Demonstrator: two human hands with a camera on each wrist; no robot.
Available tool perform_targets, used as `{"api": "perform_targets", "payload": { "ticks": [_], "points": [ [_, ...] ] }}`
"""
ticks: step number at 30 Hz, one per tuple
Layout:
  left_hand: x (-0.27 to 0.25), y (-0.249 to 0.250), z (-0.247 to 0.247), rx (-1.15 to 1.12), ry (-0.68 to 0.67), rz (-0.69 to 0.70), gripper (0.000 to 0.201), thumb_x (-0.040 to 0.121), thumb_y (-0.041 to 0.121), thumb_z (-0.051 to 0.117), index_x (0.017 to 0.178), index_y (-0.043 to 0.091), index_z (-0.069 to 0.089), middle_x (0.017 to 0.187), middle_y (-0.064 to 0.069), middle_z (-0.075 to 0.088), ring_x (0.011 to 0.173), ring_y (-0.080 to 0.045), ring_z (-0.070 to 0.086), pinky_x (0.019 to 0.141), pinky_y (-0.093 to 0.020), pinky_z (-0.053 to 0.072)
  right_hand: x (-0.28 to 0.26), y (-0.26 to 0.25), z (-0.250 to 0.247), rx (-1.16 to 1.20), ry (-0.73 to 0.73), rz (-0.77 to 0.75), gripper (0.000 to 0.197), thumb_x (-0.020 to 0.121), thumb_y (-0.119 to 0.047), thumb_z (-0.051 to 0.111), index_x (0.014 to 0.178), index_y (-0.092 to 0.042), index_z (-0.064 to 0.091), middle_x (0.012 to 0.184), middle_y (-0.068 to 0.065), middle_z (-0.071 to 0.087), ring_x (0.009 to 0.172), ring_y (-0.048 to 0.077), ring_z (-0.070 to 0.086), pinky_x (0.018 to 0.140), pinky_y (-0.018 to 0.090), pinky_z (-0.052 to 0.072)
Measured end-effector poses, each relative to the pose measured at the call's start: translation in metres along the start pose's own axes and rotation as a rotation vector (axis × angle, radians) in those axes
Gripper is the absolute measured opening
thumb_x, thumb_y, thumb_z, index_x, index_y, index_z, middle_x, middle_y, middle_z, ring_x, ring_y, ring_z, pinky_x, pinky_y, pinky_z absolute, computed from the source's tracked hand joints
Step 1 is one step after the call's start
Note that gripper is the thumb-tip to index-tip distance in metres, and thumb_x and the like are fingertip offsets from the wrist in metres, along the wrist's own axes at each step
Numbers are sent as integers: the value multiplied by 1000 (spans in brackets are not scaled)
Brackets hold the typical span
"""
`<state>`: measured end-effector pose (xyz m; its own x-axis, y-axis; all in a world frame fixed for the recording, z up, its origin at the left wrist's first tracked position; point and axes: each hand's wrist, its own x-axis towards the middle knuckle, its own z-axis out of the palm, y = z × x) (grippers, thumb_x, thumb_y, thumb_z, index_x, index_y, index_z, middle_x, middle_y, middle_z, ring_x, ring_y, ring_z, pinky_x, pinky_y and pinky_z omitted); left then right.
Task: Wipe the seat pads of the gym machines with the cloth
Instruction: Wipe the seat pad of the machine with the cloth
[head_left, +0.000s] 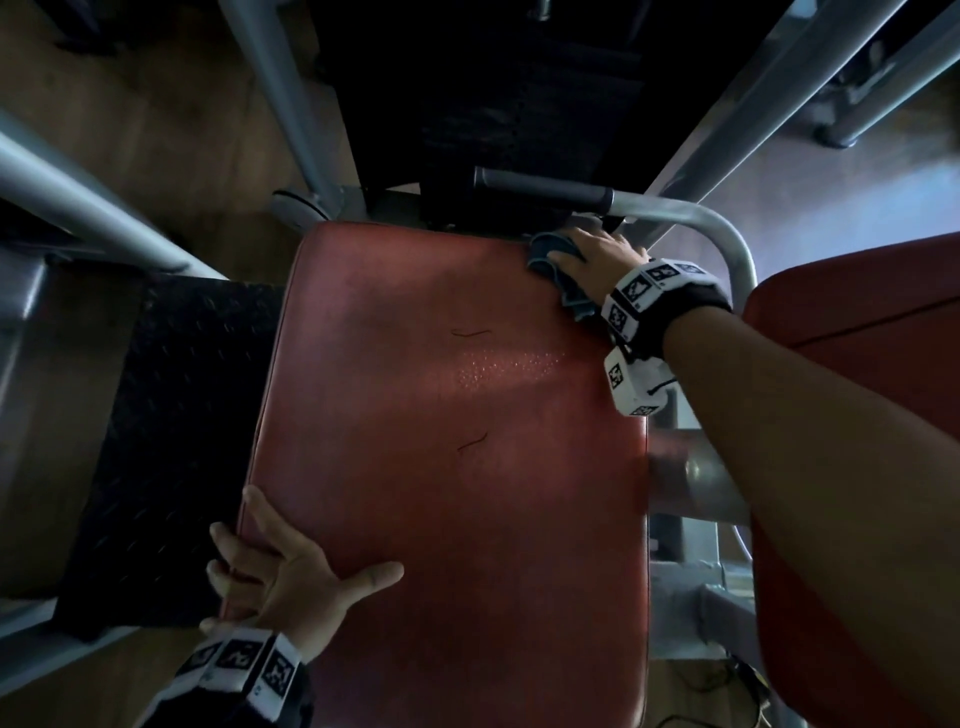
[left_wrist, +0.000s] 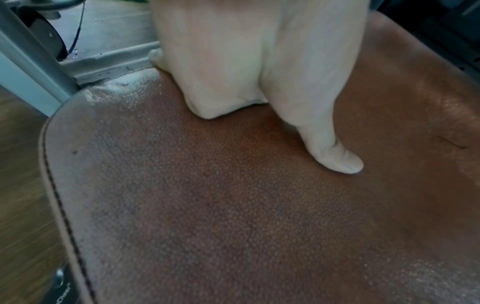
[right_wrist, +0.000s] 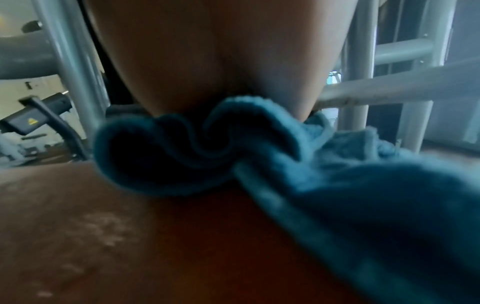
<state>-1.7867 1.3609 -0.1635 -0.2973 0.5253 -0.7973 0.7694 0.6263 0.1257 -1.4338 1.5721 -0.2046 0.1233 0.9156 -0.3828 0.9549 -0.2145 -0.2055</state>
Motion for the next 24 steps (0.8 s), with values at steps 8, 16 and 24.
{"api": "perform_targets", "payload": {
  "ticks": [8, 16, 24],
  "points": [
    [-2, 1, -3, 26, 1, -28, 163, 24, 86, 68, 114, 38, -59, 151, -18, -32, 144, -43, -8, 111, -67, 12, -10, -8, -3, 19, -50, -138, 52, 95, -55, 39, 145, -47, 27, 150, -9, 34, 137, 27, 28, 109, 48, 20],
    [-3, 1, -6, 10, -16, -36, 162, 30, 84, 70, 117, 34, -58, 151, -19, -33, 144, -42, -9, 111, -66, 11, 13, -53, 1, 4, -110, -84, 47, 92, -68, 26, 136, -53, 34, 149, -8, 38, 136, 31, 32, 108, 53, 20],
    [-2, 0, -6, 13, -44, -28, 161, 35, 85, 70, 122, 35, -56, 148, -18, -37, 144, -42, -12, 111, -66, 9, 15, -51, 0, 12, -107, -229, 48, 95, -58, 37, 142, -50, 29, 146, -5, 40, 134, 28, 35, 108, 50, 24]
  ]
}}
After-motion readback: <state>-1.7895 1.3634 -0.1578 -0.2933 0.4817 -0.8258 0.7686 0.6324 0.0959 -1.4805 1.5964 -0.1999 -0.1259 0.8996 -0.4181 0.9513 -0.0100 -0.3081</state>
